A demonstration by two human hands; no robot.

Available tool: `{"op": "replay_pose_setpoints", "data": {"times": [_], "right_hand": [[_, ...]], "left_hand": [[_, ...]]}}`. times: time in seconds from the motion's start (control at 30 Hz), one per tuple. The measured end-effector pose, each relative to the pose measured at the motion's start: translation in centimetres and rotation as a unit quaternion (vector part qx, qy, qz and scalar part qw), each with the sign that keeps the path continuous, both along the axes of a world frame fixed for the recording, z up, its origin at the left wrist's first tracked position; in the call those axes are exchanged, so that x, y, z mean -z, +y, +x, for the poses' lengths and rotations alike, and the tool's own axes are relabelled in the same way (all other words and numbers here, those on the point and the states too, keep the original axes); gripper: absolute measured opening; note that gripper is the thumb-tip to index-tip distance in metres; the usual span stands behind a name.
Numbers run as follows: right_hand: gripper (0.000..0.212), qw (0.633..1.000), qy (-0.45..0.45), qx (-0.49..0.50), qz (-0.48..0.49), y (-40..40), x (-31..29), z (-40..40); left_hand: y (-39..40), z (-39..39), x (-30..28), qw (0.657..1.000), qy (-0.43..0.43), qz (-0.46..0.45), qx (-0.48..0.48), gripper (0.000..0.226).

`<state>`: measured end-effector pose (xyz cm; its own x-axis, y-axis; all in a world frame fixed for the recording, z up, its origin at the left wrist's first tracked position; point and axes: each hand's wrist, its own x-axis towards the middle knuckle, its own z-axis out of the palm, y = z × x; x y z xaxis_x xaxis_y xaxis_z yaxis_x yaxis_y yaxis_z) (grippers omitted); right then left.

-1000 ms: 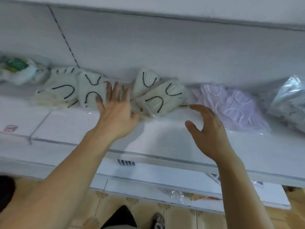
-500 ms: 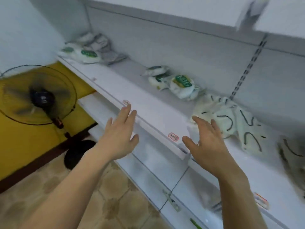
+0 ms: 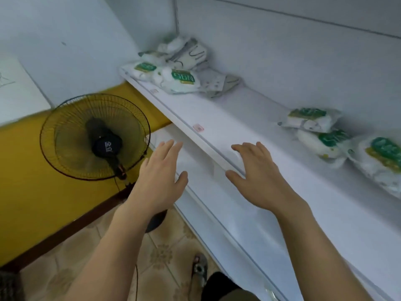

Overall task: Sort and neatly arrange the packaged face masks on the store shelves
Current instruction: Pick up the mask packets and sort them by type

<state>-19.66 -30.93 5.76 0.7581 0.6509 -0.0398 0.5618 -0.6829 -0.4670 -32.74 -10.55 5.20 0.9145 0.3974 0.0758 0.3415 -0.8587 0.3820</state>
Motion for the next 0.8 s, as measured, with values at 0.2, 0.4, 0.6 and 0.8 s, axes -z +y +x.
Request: {"op": "replay_pose_setpoints", "data": {"times": [0.2, 0.4, 0.6, 0.8], "right_hand": [[0.063, 0.999, 0.042, -0.014, 0.011, 12.5, 0.1, 8.9], [0.065, 0.995, 0.085, 0.05, 0.029, 20.6, 0.4, 15.7], [0.061, 0.951, 0.101, 0.278, 0.094, 24.1, 1.4, 23.5], [0.09, 0.884, 0.105, 0.449, 0.074, 29.9, 1.9, 31.1]], "left_hand": [[11.7, 6.4, -0.1, 0.999, -0.008, -0.035, -0.021, 0.073], [20.2, 15.3, 0.1, 0.998, -0.048, -0.036, 0.031, 0.064], [26.2, 27.2, -0.3, 0.986, -0.127, -0.031, 0.099, 0.055], [34.6, 36.9, -1.0, 0.978, -0.149, -0.066, 0.133, 0.045]]}}
